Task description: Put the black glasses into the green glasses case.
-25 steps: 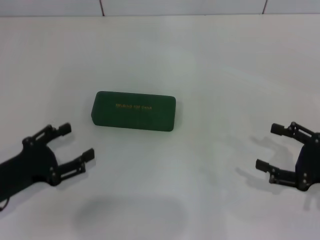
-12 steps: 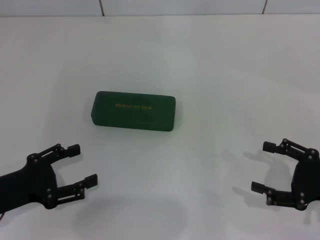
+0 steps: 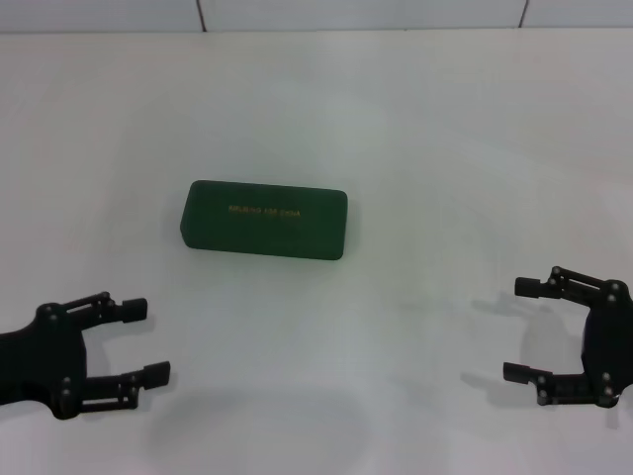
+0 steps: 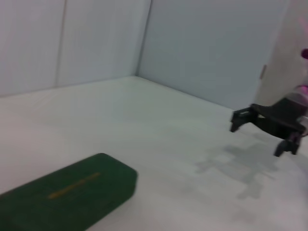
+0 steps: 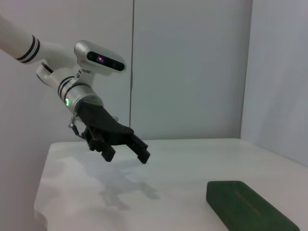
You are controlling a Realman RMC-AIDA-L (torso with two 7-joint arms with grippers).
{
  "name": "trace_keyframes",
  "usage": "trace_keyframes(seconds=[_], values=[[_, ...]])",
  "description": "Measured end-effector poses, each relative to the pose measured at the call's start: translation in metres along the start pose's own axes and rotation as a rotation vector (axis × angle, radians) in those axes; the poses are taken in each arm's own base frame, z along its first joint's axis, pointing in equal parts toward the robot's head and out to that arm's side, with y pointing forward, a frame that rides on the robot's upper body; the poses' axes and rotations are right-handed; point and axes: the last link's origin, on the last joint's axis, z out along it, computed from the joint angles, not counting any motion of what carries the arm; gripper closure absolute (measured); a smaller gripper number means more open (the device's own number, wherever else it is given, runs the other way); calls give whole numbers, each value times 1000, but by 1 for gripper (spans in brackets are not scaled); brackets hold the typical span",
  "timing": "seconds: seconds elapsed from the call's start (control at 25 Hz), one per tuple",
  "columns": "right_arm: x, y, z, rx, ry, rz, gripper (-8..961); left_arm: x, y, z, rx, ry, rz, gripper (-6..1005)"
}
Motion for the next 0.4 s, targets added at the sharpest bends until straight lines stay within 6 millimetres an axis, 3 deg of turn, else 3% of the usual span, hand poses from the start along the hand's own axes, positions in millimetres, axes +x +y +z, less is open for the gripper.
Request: trace_keyframes(seconds=[0.4], values=[[-1, 2, 2, -6, -10, 3, 84, -1, -1, -1, 8, -8, 5, 139]])
